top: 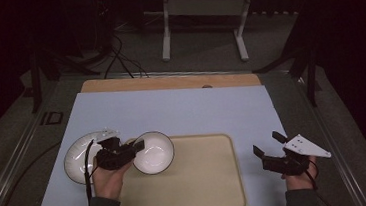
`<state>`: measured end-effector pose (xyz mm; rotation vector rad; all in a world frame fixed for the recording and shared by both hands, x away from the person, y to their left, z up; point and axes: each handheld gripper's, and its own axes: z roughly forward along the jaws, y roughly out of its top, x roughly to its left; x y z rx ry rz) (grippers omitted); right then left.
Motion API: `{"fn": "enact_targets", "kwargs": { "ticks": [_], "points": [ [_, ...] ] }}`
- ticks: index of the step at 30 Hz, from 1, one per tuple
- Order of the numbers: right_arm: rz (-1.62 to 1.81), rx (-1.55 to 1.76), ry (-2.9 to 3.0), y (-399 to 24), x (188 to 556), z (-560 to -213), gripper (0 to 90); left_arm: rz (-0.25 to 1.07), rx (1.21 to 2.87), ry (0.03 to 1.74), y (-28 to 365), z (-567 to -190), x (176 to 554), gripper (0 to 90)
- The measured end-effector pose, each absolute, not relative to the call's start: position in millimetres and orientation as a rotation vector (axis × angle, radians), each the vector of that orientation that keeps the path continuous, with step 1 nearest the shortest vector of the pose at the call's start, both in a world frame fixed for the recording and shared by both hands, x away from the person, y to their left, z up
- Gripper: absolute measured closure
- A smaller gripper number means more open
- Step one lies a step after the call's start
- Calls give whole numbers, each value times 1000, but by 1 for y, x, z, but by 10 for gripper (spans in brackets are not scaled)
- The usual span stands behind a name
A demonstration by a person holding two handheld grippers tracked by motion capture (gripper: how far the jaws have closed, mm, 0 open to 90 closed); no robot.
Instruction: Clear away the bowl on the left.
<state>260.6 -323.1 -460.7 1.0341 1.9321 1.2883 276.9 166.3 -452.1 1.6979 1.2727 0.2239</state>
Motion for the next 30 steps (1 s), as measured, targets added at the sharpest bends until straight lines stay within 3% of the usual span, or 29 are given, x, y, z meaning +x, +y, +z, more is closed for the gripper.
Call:
{"fn": "enact_targets", "kwargs": {
  "ticks": [30],
  "points": [
    [1286,1030,1936,-323,261,-461,141,190,1750,1247,144,-462,278,792]
  ]
}}
